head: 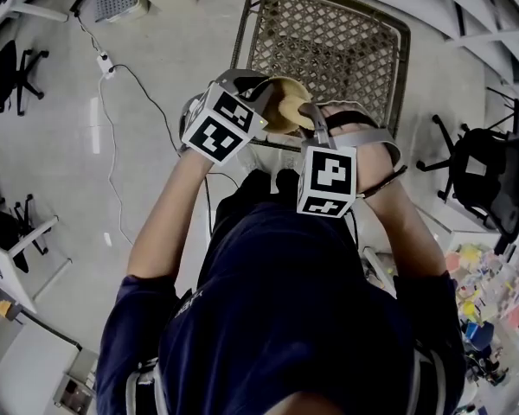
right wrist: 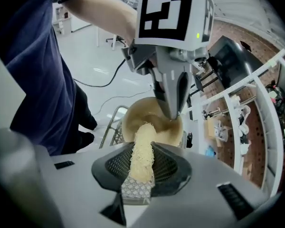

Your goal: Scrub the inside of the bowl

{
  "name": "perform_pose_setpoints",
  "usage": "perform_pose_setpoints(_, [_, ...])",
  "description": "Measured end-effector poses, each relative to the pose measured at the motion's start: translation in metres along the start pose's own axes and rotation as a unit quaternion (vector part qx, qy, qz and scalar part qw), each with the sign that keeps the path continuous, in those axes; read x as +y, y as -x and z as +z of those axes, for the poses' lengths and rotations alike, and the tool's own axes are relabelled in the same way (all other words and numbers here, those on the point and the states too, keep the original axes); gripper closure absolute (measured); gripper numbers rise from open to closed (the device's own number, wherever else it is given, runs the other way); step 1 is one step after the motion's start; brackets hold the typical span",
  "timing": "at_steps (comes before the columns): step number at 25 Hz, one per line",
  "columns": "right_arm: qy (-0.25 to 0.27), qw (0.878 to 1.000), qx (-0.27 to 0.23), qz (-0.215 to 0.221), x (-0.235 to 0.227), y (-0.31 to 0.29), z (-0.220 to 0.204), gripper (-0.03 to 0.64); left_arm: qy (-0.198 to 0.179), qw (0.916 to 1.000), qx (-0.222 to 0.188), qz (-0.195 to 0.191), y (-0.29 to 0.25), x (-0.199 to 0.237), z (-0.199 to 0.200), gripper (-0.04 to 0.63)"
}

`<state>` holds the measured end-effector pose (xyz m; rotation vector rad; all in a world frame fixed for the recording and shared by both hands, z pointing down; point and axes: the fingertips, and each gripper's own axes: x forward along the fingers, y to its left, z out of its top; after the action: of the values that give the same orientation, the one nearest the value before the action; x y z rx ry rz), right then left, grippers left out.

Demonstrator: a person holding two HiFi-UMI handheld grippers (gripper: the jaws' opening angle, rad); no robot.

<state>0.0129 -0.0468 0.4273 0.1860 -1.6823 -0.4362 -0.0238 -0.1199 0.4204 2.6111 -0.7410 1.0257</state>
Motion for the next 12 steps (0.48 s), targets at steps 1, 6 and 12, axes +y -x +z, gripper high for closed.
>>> perform_pose_setpoints(1, [-0.010, 1.000, -0.011, 0.010, 0.006, 0.001, 0.004, 0.528, 0.002, 1.0000, -0.004, 0.006, 0.001, 0.002, 0.001, 0.588])
perform_pose_setpoints(6, [-0.050, 0.994, -0.081, 0.052, 0.020, 0.012, 0.034, 0.528, 0.011, 0.9996, -0.015, 0.020, 0.002, 0.002, 0.005, 0.588])
perform_pose_setpoints(12, [-0.054, 0.998, -0.027, -0.026, -0.016, 0.010, -0.006, 0.528, -0.015, 0.9997, -0.018, 0.004, 0.002, -0.010, 0.010, 0.588])
